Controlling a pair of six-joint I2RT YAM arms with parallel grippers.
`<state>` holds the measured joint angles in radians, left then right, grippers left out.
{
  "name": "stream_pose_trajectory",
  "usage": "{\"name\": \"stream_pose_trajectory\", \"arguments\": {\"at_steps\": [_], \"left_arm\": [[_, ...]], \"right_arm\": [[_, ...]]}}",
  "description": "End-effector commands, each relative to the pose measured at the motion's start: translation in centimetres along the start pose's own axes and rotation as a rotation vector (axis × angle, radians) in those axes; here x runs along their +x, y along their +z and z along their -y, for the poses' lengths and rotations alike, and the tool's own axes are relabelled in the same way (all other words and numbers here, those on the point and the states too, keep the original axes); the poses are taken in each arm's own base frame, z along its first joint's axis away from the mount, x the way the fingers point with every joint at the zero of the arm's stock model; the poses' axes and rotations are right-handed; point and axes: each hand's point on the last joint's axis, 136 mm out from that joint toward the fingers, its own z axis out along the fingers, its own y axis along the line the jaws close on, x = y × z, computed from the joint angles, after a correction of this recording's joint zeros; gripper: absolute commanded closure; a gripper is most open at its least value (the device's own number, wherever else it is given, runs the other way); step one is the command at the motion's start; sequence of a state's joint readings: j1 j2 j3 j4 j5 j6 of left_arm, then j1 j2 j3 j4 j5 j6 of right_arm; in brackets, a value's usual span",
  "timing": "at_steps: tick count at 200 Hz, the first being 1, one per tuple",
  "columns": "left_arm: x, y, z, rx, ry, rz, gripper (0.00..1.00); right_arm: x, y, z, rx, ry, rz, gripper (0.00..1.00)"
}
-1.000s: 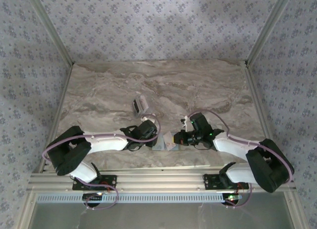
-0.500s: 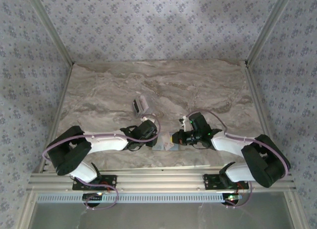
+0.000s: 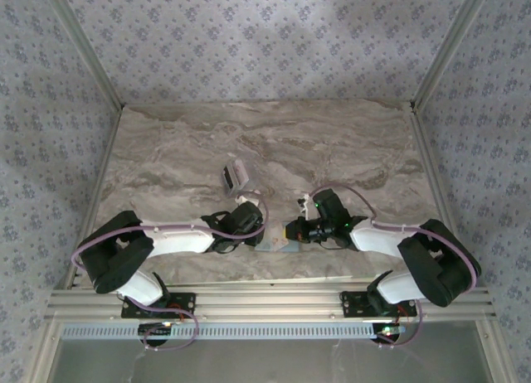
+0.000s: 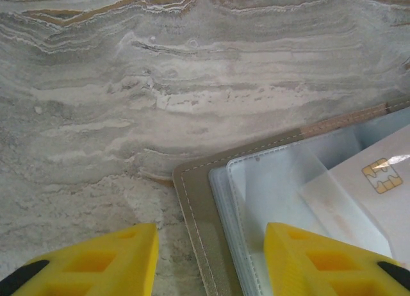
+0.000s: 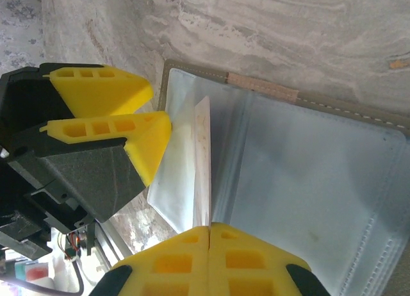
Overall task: Put the credit cards into the card holder
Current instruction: Insert the credit card into the card slot.
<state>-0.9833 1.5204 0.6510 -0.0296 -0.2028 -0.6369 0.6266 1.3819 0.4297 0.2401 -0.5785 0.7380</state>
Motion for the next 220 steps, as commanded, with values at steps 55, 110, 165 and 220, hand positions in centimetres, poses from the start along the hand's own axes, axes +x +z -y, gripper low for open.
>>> {"name": "stream_pose_trajectory", "arguments": {"at_steps": [55,110,165,220], "left_arm": [[2.1,0.3,-0.2,-0.005,0.006,-0.050,0.53],[2.0,0.0,0.2,0.015,-0.008,-0.048,0.53],[1.7,-1.1,1.0,0.091,-0.032,-0.035,0.54],[1.4,-3.0,0.8,0.127,-0.050,0.002,0.59]], "right_arm": [[-0.4,1.0,0.8,0.083,-0.009,0.070,1.00],[0.2,1.7,1.0,0.115,-0.018,0.100,1.00],[0.8,2.0,2.2,0.169,-0.024,0.139,0.98],[1.2,2.5,2.2,0.170,-0.034,0.103,0.97]]}}
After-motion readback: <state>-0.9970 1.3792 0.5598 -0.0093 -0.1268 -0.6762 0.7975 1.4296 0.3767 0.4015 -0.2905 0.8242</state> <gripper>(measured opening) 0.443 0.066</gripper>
